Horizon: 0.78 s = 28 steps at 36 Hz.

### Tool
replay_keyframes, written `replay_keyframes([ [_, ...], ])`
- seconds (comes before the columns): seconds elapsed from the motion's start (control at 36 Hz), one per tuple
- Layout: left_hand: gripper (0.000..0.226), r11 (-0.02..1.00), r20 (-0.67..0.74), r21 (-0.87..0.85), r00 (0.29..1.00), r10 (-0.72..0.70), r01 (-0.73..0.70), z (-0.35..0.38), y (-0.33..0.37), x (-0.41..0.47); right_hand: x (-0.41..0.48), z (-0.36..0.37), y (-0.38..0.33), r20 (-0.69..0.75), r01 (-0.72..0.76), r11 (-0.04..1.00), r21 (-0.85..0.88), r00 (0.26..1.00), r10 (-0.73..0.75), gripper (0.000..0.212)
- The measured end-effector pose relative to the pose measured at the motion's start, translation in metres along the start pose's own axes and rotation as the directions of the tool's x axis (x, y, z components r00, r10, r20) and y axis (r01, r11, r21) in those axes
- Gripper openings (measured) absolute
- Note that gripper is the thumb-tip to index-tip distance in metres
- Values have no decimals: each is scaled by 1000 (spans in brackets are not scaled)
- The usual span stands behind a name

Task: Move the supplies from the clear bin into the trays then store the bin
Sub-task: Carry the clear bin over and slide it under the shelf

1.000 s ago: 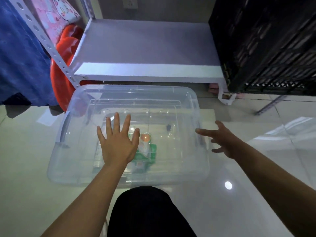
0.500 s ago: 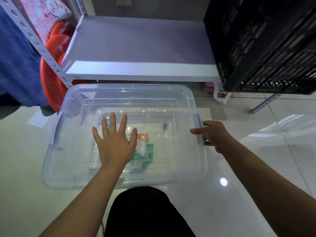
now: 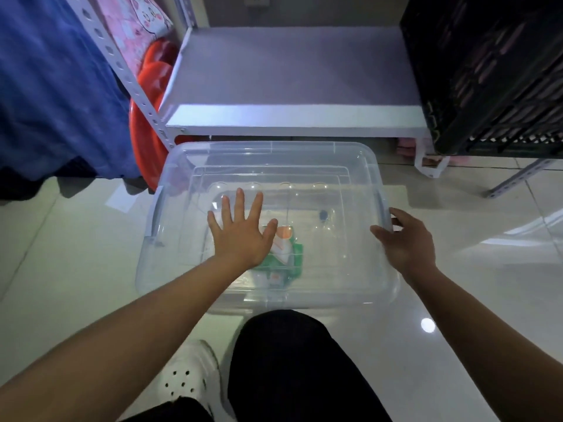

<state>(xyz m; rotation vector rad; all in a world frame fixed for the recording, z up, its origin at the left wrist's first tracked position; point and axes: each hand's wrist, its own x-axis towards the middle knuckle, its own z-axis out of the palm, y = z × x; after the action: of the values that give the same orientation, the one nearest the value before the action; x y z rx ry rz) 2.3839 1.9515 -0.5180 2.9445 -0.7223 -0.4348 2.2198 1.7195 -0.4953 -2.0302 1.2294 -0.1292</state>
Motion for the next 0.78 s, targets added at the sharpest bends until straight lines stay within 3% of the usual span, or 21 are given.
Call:
replay_keyframes([
  [0.08, 76, 997, 173, -29, 982, 80, -76, -32, -16, 7, -28, 0, 13, 7, 19, 998, 58, 1000, -19, 70],
  [0.14, 80, 992, 211, -69, 970, 118, -105, -51, -33, 5, -47, 1, 26, 31, -52, 981, 186, 998, 47, 73],
  [0.19, 81, 989, 170, -112, 979, 116, -98, -62, -57, -7, -64, 4, 38, 101, -170, 925, 340, 984, 144, 63],
  [0.28, 83, 988, -11, -148, 999, 50, -51, -65, -104, -33, -77, 7, 52, 238, -299, 788, 538, 951, 198, 32],
  [0.33, 86, 982, -130, -183, 989, -66, 41, -62, -136, -49, -79, 10, 56, 289, -348, 691, 634, 935, 206, 34],
  [0.39, 90, 936, -164, -314, 961, -222, 163, -56, -160, -63, -77, 13, 57, 350, -415, 587, 695, 909, 227, 39],
  [0.44, 87, 821, -89, -490, 920, -381, 292, -46, -176, -76, -74, 15, 56, 412, -465, 521, 716, 884, 222, 41],
  [0.5, 68, 574, 140, -703, 874, -465, 419, -34, -183, -87, -72, 16, 57, 426, -468, 501, 728, 881, 204, 42],
  [0.56, 41, 214, 388, -850, 846, -366, 482, -21, -183, -96, -72, 17, 57, 438, -473, 482, 738, 878, 192, 42],
  [0.58, 37, 96, 436, -874, 854, -284, 477, -15, -182, -99, -73, 18, 57, 444, -479, 468, 743, 875, 191, 43],
  [0.69, 53, -164, 406, -910, 897, -174, 380, 1, -178, -97, -73, 21, 54, 458, -488, 374, 789, 872, 173, 45],
  [0.78, 54, -249, 427, -891, 888, -171, 380, 3, -180, -93, -73, 21, 46, 456, -481, 356, 801, 876, 157, 48],
])
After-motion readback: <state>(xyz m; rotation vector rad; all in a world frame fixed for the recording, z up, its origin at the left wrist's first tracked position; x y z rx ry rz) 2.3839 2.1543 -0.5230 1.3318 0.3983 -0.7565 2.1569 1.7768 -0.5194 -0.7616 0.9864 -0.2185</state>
